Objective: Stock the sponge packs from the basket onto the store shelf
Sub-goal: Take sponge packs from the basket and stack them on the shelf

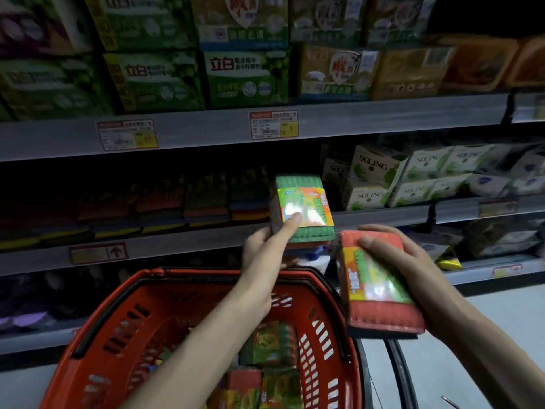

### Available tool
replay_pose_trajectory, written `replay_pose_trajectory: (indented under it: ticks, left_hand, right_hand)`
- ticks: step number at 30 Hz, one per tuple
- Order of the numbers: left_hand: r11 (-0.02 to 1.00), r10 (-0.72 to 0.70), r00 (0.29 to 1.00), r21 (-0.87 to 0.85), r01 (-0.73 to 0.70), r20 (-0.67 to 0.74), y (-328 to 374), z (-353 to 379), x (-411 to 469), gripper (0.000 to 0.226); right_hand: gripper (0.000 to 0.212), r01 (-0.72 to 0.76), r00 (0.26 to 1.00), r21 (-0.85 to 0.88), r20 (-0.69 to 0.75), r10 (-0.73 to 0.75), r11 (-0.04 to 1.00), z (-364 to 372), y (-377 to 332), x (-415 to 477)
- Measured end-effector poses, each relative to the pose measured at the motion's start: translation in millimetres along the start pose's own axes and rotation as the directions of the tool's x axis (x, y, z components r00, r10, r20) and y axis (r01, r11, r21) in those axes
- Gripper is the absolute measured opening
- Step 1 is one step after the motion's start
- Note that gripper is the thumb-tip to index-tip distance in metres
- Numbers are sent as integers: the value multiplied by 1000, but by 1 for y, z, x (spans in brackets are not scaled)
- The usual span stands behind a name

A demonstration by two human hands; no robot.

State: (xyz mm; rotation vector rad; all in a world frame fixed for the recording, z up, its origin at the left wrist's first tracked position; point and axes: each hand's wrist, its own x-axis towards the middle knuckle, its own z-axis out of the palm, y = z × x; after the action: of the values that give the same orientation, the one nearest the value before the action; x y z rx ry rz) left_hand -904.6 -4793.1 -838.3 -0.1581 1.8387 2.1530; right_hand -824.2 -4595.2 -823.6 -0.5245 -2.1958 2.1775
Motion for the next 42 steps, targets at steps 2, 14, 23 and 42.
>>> replay_pose_trajectory:
  ticks: [2, 14, 23, 42]
  left_hand:
    - [1000, 25, 1000, 19, -24, -18, -1, 6, 6, 38]
    - [946, 307, 929, 169, -275, -207, -7, 24, 33, 34]
    - [949, 281, 928, 218, -229, -246, -11, 18, 55, 36]
    - [982, 176, 960, 110, -155, -218, -30, 16, 61, 33]
  right_hand:
    - [45, 4, 998, -45, 63, -1, 999, 7, 1, 0]
    - [56, 40, 989, 84, 141, -52, 996, 33, 4, 15]
    - [78, 29, 994, 79, 105, -37, 996, 47, 9, 50]
    - [32, 65, 992, 78, 103, -73, 995, 53, 6, 86]
